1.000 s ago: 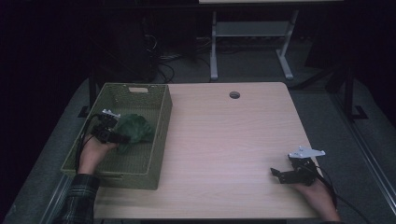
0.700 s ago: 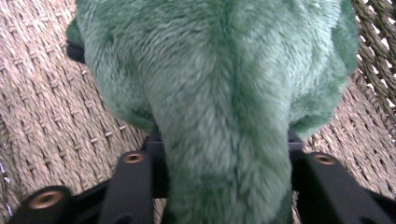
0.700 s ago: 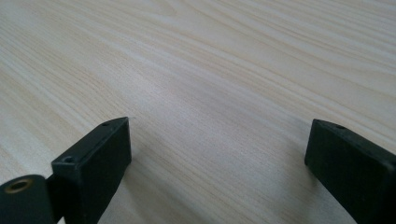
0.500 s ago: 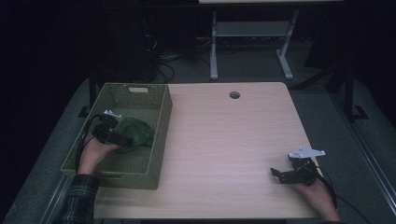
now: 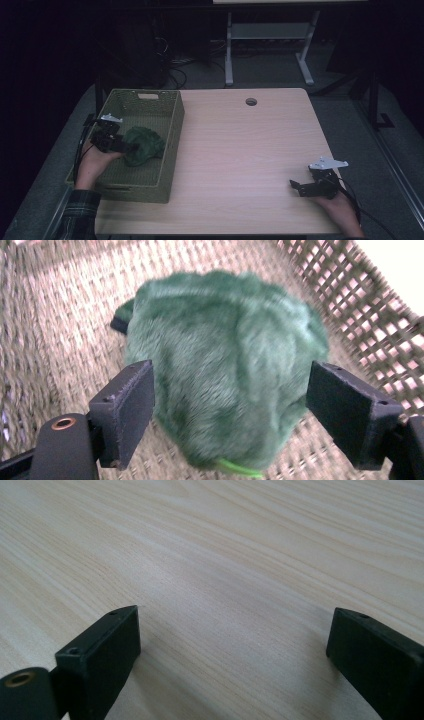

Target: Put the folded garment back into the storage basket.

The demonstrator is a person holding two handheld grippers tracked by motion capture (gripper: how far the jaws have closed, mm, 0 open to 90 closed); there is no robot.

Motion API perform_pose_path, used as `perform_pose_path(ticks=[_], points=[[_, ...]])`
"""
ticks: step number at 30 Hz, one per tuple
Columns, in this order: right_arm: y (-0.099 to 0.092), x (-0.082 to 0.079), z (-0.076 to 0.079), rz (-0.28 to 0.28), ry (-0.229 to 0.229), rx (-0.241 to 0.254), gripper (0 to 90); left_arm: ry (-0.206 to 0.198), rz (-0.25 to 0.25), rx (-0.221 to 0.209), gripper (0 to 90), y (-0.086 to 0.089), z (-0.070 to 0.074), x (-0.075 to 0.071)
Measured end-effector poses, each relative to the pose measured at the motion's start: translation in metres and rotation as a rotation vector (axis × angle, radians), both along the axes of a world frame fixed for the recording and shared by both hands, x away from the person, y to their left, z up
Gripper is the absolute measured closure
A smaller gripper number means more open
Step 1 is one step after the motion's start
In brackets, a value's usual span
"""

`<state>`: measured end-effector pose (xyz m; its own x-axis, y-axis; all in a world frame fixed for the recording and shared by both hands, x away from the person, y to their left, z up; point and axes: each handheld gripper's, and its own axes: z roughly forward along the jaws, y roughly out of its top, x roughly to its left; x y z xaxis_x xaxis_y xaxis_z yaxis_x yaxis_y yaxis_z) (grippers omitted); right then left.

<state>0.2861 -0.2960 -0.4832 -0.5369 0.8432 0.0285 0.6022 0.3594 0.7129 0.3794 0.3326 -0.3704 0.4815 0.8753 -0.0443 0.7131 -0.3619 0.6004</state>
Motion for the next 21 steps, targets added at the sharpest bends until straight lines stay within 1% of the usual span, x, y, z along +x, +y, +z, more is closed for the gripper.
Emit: perform_pose_path(ticks=[1,2,3,5,6,7,8,9,10,11,12,13,14,18,20,21], points=[[0.0,0.0,0.0,0.001,-0.001,-0.001,6.7,-0.012,0.0,-0.022,19.1,-0.004,0.004,0.0],[0.0,0.0,0.0,0.001,-0.001,-0.001,6.7,-0.012,0.0,-0.022,19.0,-0.004,0.004,0.0],[0.0,0.0,0.0,0.0,0.0,0.0,6.7,-0.026,-0.007,-0.029,18.9,-0.01,0.008,0.001],[0.0,0.0,0.0,0.001,-0.001,0.0,6.7,-0.034,-0.012,-0.035,18.6,-0.013,0.01,0.001],[0.0,0.0,0.0,0.0,0.0,-0.001,6.7,-0.041,-0.02,-0.042,18.2,-0.017,0.013,0.0],[0.0,0.0,0.0,0.0,0.0,-0.001,6.7,-0.058,-0.033,-0.059,17.8,-0.025,0.018,-0.002],[0.0,0.0,0.0,0.0,0.0,-0.001,6.7,-0.058,-0.033,-0.059,17.4,-0.025,0.018,-0.002],[0.0,0.0,0.0,0.0,0.0,-0.001,6.7,-0.074,-0.05,-0.063,17.4,-0.033,0.024,-0.004],[0.0,0.0,0.0,0.0,0.0,-0.001,6.7,-0.074,-0.05,-0.063,17.4,-0.033,0.024,-0.004],[0.0,0.0,0.0,0.0,0.0,-0.001,6.7,-0.08,-0.062,-0.068,17.4,-0.038,0.027,-0.005],[0.0,0.0,0.0,0.001,-0.001,-0.001,6.7,-0.091,-0.066,-0.083,17.2,-0.043,0.029,-0.007],[0.0,0.0,0.0,0.001,0.0,-0.001,6.7,-0.103,-0.089,-0.094,17.2,-0.052,0.034,-0.009],[0.0,0.0,0.0,0.001,0.0,-0.001,6.7,-0.103,-0.089,-0.094,17.2,-0.052,0.034,-0.009],[0.0,0.0,0.0,0.0,-0.001,0.0,6.7,-0.129,-0.128,-0.112,17.2,-0.073,0.043,-0.013],[0.0,0.0,0.0,0.001,-0.001,-0.001,6.7,-0.136,-0.147,-0.127,17.3,-0.082,0.046,-0.015],[0.0,0.0,0.0,0.001,-0.001,-0.001,6.7,-0.14,-0.163,-0.135,17.3,-0.092,0.048,-0.017]])
